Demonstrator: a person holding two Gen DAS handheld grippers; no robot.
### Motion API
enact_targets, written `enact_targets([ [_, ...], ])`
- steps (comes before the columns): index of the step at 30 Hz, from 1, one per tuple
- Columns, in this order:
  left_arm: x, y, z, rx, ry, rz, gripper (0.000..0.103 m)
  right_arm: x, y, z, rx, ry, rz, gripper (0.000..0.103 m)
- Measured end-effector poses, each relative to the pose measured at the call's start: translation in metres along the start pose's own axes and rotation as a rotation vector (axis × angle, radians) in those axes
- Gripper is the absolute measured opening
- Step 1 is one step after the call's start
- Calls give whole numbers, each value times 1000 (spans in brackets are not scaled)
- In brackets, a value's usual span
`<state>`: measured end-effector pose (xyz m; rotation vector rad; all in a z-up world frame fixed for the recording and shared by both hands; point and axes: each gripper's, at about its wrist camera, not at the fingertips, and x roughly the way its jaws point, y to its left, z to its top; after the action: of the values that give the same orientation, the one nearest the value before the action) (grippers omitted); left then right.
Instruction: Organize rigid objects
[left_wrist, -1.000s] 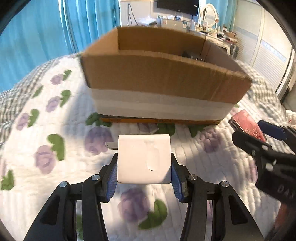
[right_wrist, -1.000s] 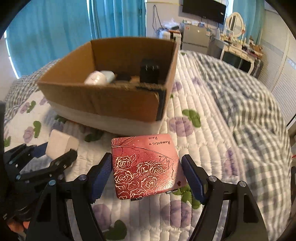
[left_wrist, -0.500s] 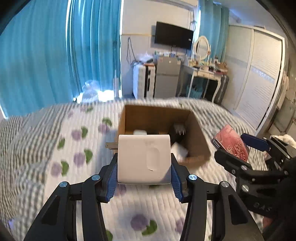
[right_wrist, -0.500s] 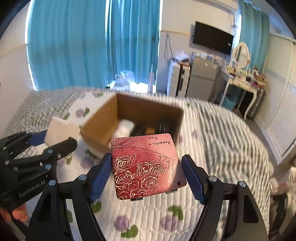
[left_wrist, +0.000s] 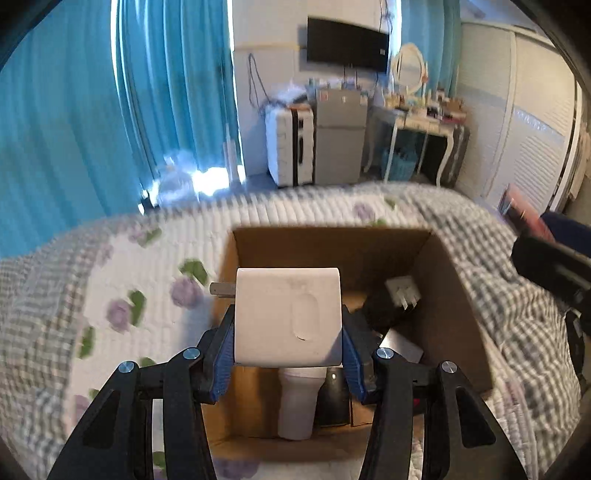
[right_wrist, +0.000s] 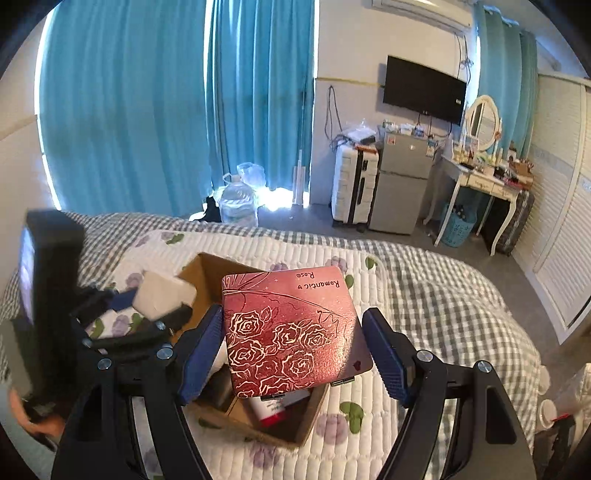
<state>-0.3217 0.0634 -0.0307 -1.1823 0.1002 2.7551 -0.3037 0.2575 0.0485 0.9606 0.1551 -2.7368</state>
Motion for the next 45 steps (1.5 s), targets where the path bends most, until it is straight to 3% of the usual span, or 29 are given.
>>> enact_targets([
  [8,34,-5,-15,29,30,10,55,52,-12,-27,22,69,29,75],
  [9,33,-6,-14,25,17,3,58,54,-14,-29,24,73,31,75],
  [11,27,-4,-10,3,-18,2,75,56,-17,-32,30,75,33,75],
  [19,-11,9,1,-31,-90,44,76,52,-17,-25,42,74,35,76],
  [27,-36,32,1,-17,-157,107,77,97,16,-28,20,149,71,77],
  [30,-42,38,-2,-8,-186,120,77,97,22,-28,13,109,45,85],
  [31,-46,39,-2,-5,-196,119,77,94,23,-28,18,98,33,89],
  [37,-78,37,-4,3,-227,119,77,46,21,-23,34,38,-23,93],
  [45,-189,26,0,25,-401,141,83,-77,23,10,35,-129,-88,103],
])
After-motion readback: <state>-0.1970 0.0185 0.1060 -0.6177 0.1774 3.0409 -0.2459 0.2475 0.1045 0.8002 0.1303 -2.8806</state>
